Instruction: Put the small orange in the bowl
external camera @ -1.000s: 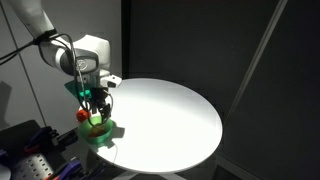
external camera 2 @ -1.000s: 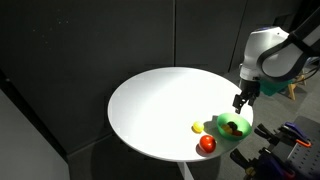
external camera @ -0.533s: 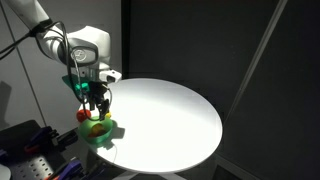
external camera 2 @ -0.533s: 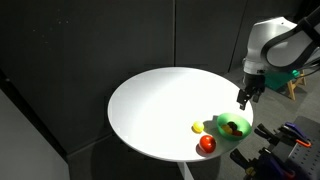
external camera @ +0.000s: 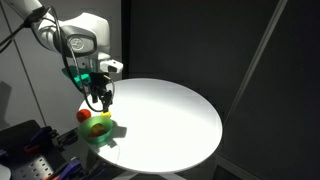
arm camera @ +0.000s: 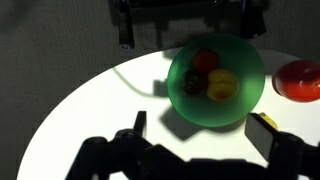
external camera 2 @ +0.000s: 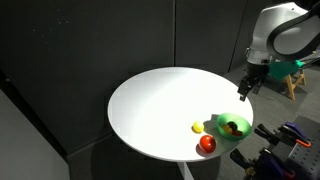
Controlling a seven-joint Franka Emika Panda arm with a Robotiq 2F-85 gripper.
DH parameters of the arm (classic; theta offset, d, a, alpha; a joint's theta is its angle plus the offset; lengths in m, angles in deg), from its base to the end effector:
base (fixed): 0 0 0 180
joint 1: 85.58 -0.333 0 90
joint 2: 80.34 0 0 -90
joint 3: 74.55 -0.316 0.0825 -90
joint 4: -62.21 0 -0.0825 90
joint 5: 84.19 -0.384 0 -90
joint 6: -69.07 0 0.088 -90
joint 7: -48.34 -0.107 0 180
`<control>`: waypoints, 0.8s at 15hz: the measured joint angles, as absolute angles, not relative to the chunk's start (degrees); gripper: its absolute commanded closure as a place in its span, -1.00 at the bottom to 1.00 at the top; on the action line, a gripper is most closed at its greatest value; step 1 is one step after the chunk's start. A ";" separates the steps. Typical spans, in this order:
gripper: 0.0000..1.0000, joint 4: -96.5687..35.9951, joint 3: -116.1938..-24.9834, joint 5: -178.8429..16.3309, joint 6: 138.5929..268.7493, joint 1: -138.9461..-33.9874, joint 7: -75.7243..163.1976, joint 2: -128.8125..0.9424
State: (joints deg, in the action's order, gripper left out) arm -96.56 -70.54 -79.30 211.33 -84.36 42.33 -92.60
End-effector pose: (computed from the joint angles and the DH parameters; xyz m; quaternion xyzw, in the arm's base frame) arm 0.3726 -0.0322 0.2712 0.9972 -0.0622 -0.0369 0.0177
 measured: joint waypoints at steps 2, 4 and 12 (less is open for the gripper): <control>-1.00 -96.56 -70.50 -79.52 210.64 -84.12 43.36 -94.25; -1.00 -96.57 -70.36 -79.99 209.90 -83.96 44.49 -95.87; -1.00 -96.57 -69.80 -80.21 201.49 -83.10 47.55 -102.18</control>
